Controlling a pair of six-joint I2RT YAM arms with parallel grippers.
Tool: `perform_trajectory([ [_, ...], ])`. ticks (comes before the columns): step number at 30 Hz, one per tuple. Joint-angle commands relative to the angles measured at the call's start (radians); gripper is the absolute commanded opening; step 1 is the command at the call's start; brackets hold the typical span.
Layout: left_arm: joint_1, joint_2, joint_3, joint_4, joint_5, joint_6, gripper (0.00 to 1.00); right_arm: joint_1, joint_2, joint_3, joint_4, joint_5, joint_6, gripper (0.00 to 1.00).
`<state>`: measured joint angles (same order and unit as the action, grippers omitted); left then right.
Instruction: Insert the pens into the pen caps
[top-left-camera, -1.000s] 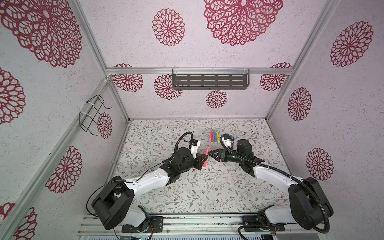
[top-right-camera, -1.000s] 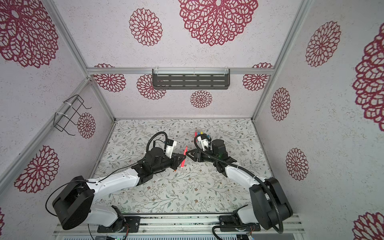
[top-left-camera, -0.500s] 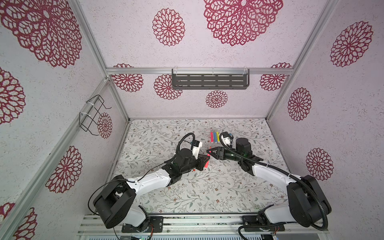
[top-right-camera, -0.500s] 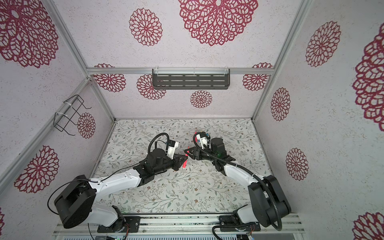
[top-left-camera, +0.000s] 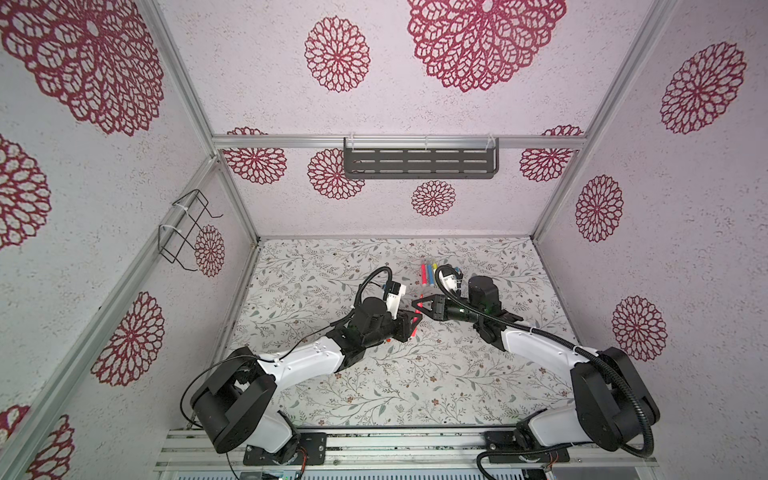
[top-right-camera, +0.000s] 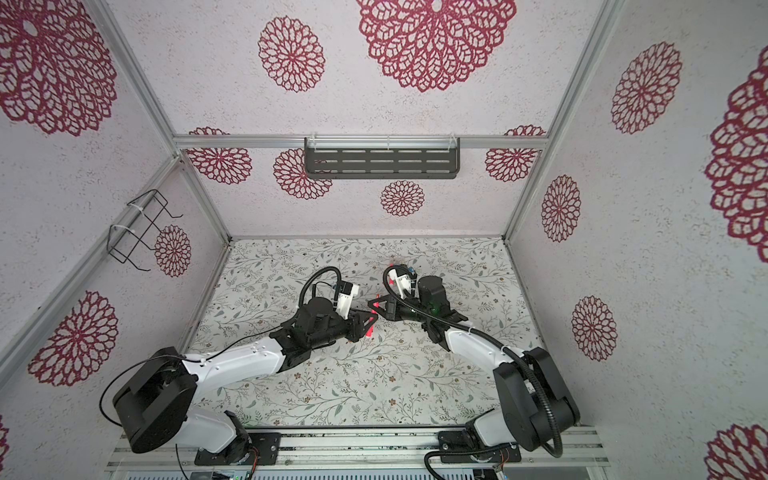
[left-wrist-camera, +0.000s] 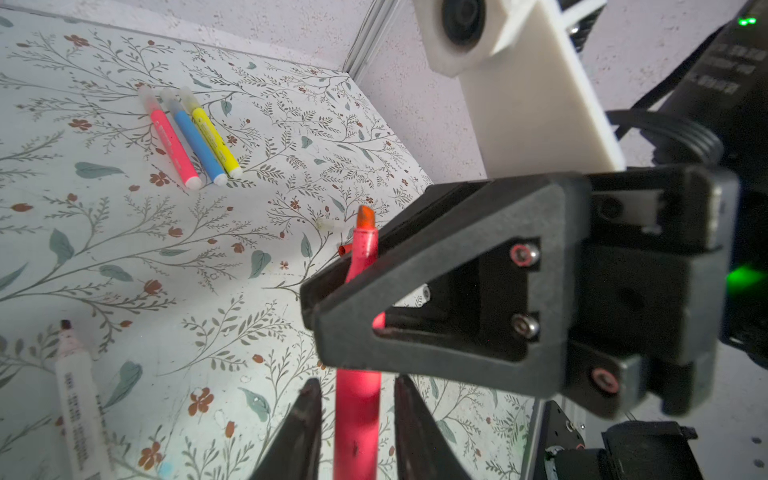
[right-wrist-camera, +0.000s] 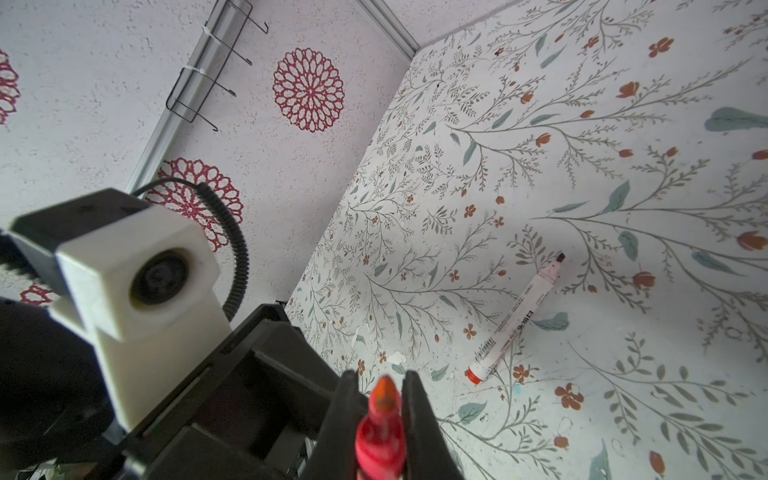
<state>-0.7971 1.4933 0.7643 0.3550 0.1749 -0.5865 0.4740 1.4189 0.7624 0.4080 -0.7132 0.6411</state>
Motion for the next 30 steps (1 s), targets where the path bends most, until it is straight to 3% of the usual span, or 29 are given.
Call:
perform_trajectory([
  [1,-0.011,0.021,0.027,-0.020,0.015,0.001,0.37,0.003,-0.029,0.012,0.054,-0.014,0.011,0.07],
  [9,-0.013,0.030,0.024,-0.010,0.024,-0.006,0.33,0.006,-0.043,0.007,0.068,-0.017,0.018,0.07],
  [16,-0.013,0.021,0.023,0.002,0.005,0.002,0.09,0.015,-0.044,-0.007,0.067,-0.015,0.018,0.10],
  [21,-0.011,-0.009,0.000,-0.015,-0.081,0.016,0.02,0.012,-0.079,0.005,-0.025,0.043,-0.020,0.47],
  [26,-0.002,-0.060,-0.042,-0.042,-0.150,0.016,0.00,-0.019,-0.110,0.101,-0.343,0.286,-0.113,0.53],
  [30,0.001,-0.100,-0.080,-0.041,-0.173,0.017,0.00,-0.095,-0.106,0.132,-0.477,0.391,-0.120,0.54],
])
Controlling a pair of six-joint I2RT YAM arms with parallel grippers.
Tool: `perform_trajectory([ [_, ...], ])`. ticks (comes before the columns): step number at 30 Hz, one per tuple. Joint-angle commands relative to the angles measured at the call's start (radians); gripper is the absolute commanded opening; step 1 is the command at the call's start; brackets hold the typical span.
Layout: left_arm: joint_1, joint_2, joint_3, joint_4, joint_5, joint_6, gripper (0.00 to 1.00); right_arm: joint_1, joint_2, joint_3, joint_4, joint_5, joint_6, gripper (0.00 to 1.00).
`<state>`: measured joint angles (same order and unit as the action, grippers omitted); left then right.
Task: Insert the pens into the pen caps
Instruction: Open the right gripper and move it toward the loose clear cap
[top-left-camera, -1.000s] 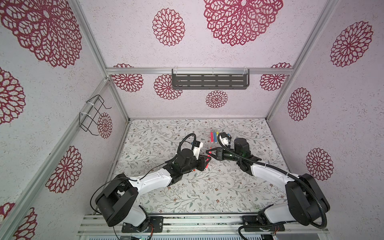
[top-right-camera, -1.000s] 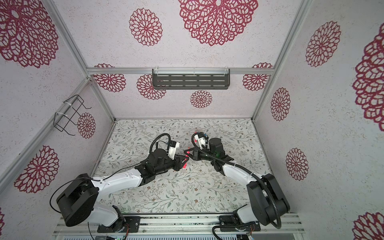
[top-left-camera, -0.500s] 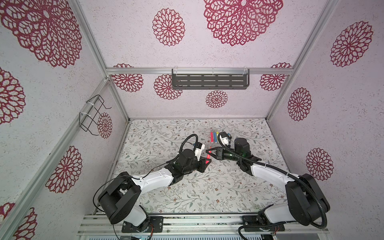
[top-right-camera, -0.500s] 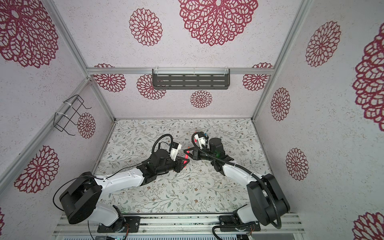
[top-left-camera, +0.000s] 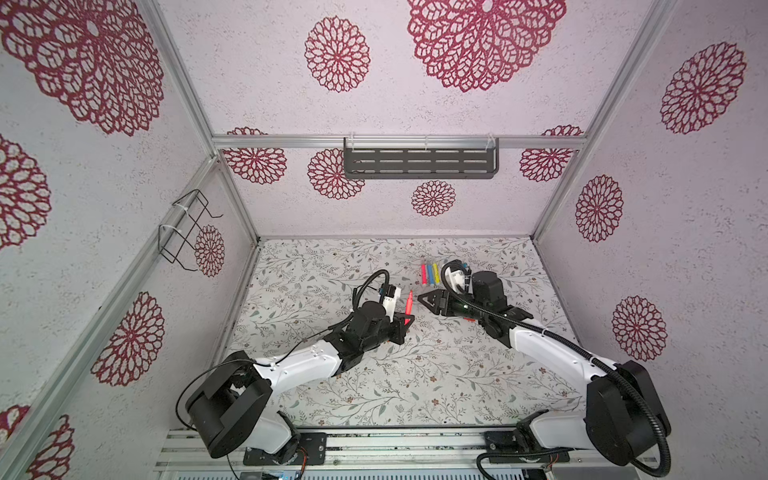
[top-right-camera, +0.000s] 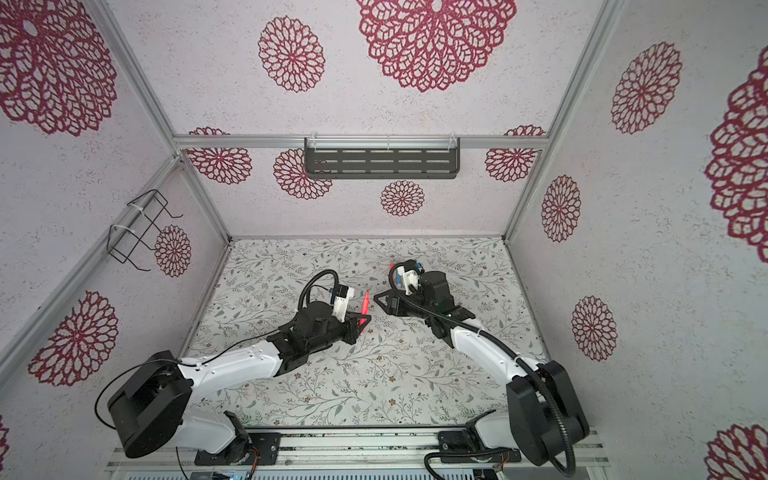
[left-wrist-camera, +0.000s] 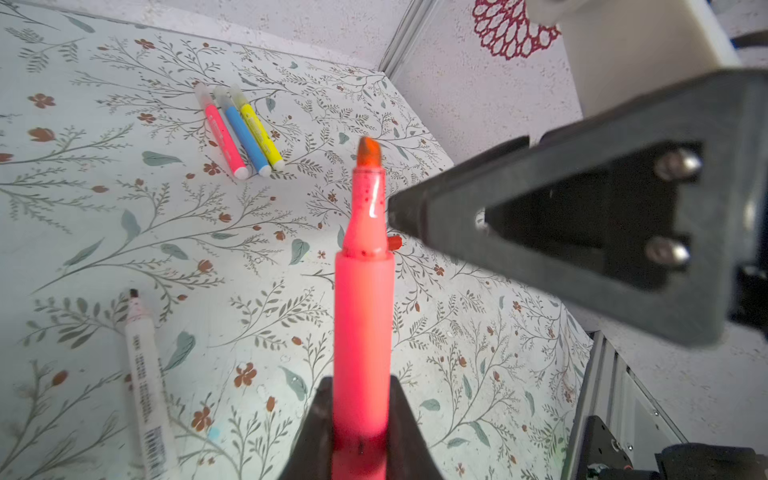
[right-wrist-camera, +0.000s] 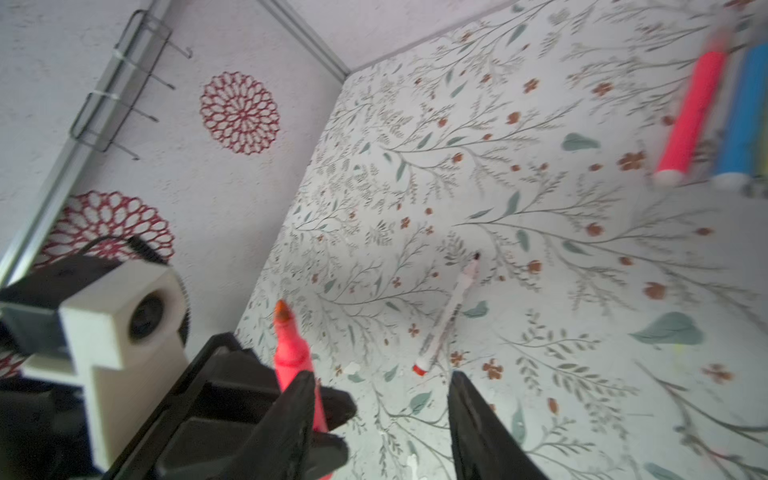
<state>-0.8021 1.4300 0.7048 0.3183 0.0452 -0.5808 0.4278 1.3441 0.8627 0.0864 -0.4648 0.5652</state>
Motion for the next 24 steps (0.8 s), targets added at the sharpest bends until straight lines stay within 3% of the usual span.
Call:
perform_trajectory([
  [1,0.006,-0.046,-0.029,-0.005,-0.049,0.010,0.00,-0.071,-0.023,0.038,-0.186,0.165,-0.045,0.54],
  [11,0.006,-0.134,-0.106,0.001,-0.041,0.007,0.00,-0.204,0.169,0.162,-0.387,0.382,-0.140,0.54],
  [24,0.006,-0.216,-0.163,-0.010,-0.054,0.009,0.00,-0.268,0.431,0.339,-0.463,0.395,-0.236,0.53],
])
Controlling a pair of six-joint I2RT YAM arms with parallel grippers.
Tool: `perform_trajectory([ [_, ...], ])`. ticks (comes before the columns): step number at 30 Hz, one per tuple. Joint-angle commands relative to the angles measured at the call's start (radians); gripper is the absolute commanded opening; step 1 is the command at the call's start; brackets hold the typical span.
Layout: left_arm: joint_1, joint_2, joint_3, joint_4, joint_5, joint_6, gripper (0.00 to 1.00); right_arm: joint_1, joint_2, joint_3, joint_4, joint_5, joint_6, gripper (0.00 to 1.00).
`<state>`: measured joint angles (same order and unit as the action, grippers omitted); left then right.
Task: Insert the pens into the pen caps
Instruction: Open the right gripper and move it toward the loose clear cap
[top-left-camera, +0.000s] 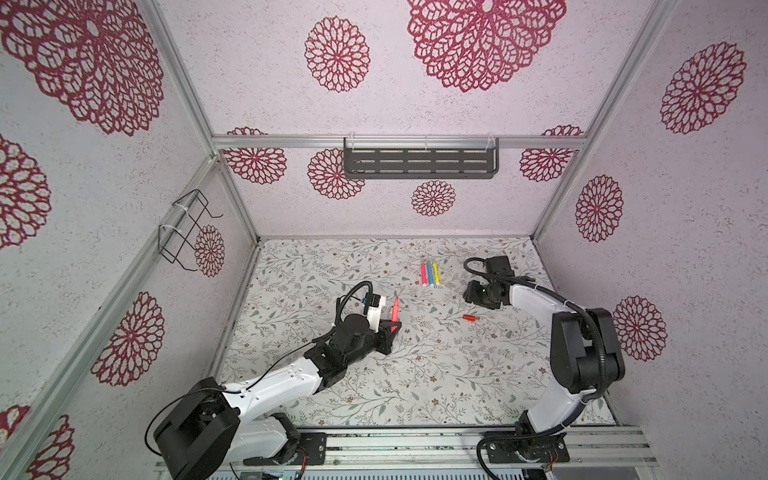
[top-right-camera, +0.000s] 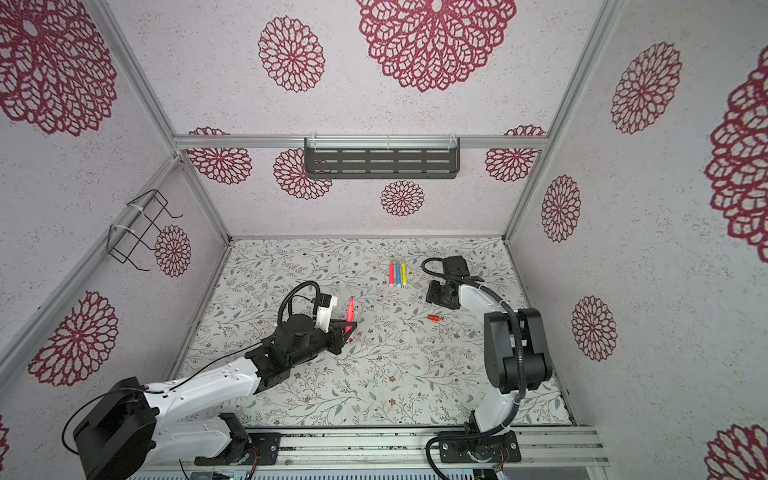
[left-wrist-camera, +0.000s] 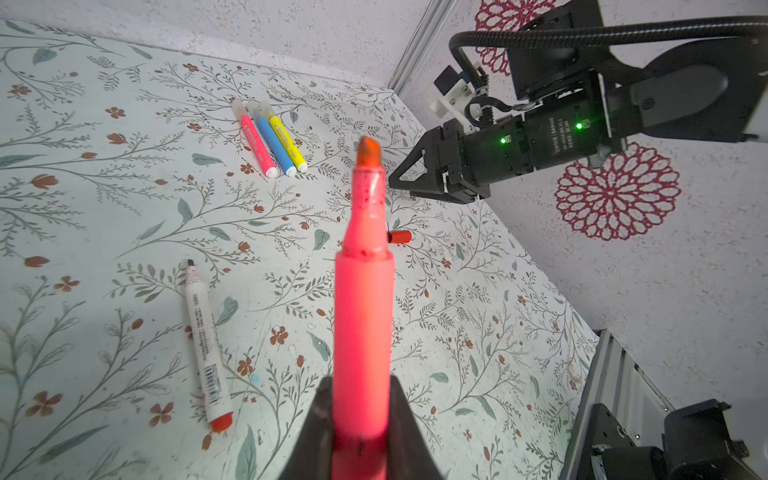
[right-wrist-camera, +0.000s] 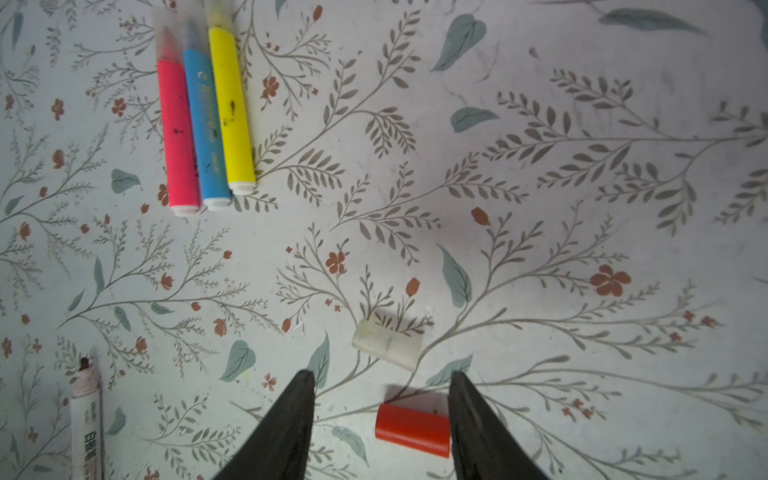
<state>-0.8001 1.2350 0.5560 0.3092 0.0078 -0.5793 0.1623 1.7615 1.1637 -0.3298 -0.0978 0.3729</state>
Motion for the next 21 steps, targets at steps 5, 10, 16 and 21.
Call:
perform_trajectory([
  [5,0.003,-0.037,-0.027,-0.005,-0.030,0.016,0.00,-0.003,0.080,0.070,-0.046,-0.011,-0.062,0.52],
  [10,0.004,-0.038,-0.026,-0.012,-0.038,0.017,0.00,0.003,0.120,0.073,-0.036,-0.058,-0.066,0.50],
  [16,0.007,-0.031,-0.022,-0.014,-0.040,0.021,0.00,0.015,0.130,0.052,-0.022,-0.087,-0.065,0.48],
  [21,0.006,-0.027,-0.019,-0.016,-0.041,0.022,0.00,0.042,0.111,0.020,-0.007,-0.106,-0.052,0.48],
])
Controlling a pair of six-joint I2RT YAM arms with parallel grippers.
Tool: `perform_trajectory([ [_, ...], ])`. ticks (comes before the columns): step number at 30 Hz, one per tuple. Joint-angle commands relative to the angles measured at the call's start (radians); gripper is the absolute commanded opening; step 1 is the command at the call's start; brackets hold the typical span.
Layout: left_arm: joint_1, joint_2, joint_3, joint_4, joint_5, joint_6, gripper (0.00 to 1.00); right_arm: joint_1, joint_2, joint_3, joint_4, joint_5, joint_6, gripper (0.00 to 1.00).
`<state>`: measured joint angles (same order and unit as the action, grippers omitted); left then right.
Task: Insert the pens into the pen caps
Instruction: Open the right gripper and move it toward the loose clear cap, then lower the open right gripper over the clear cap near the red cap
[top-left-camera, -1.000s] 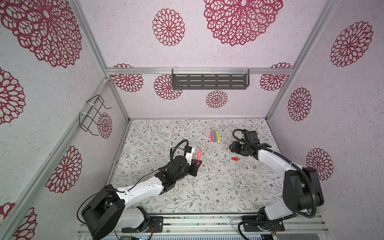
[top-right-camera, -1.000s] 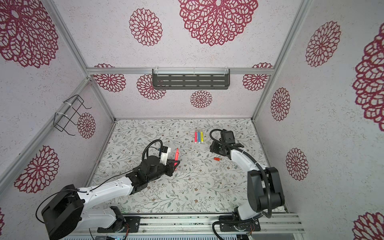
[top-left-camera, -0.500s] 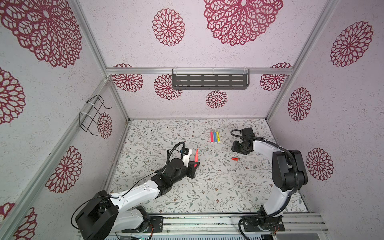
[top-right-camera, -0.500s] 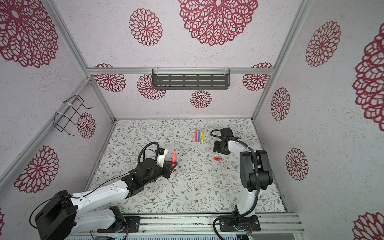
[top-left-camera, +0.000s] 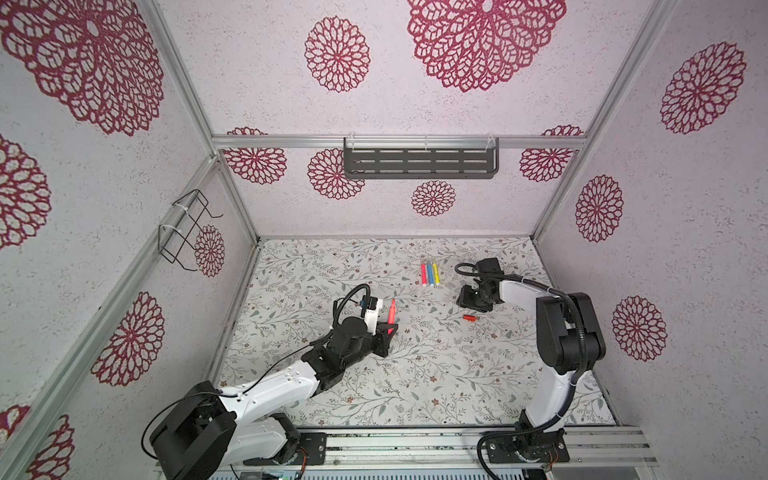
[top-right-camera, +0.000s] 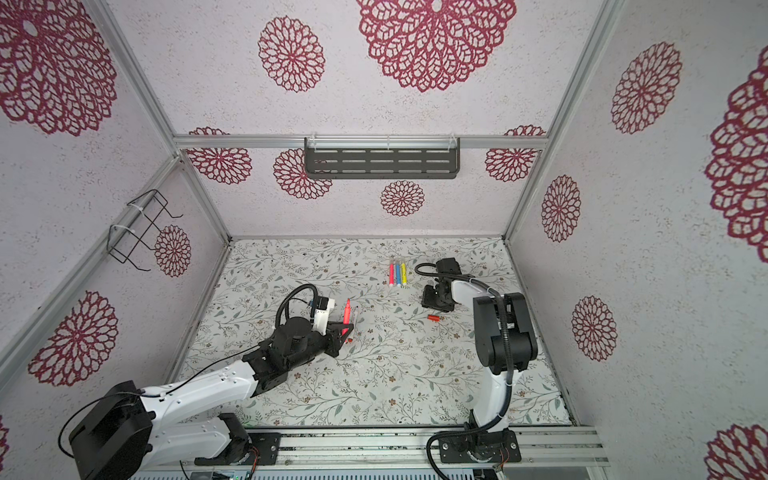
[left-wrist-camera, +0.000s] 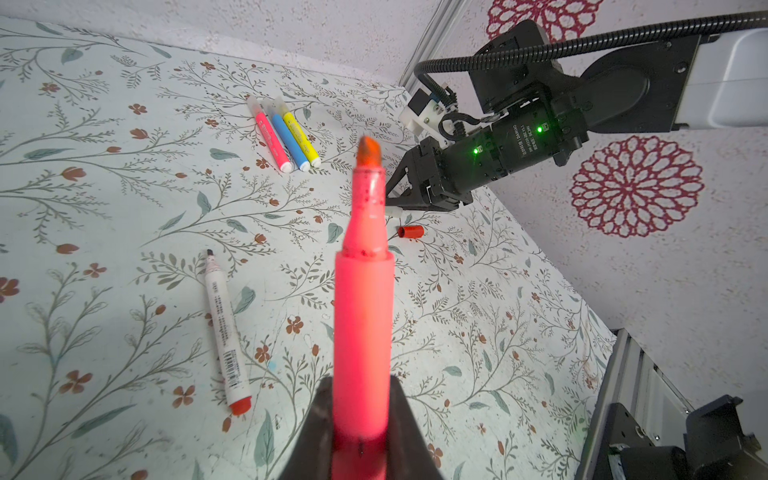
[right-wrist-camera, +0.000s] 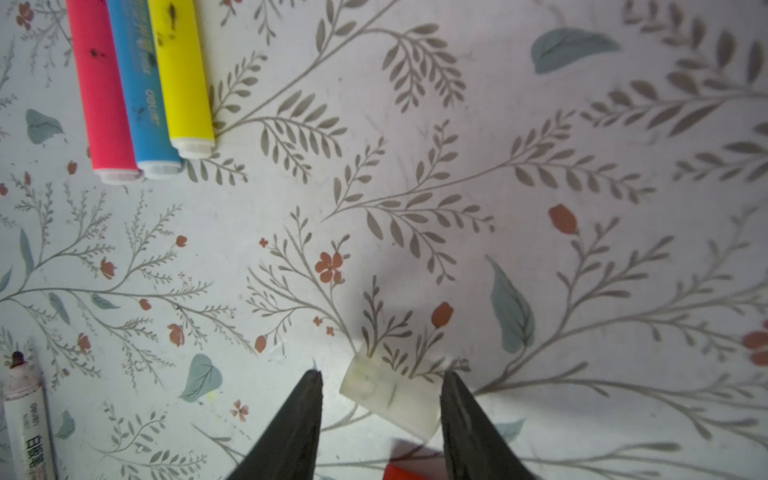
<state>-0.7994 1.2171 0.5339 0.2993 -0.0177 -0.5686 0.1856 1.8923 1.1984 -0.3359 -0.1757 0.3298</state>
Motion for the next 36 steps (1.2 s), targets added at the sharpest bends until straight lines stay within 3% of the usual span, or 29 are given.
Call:
perform_trajectory([
  [1,0.006,-0.010,0.004,-0.006,-0.017,0.013,0.00,0.026,-0.024,-0.020,0.000,-0.030,-0.008,0.47],
  [10,0.008,-0.022,-0.003,-0.015,-0.024,0.016,0.00,0.093,-0.085,-0.062,0.020,-0.060,0.016,0.47],
  [20,0.009,-0.057,-0.024,-0.025,-0.038,0.012,0.00,0.093,-0.135,-0.019,-0.025,0.063,0.018,0.48],
  [36,0.012,-0.077,-0.031,-0.046,-0.050,0.013,0.00,0.085,0.018,0.088,-0.057,0.052,0.028,0.49],
])
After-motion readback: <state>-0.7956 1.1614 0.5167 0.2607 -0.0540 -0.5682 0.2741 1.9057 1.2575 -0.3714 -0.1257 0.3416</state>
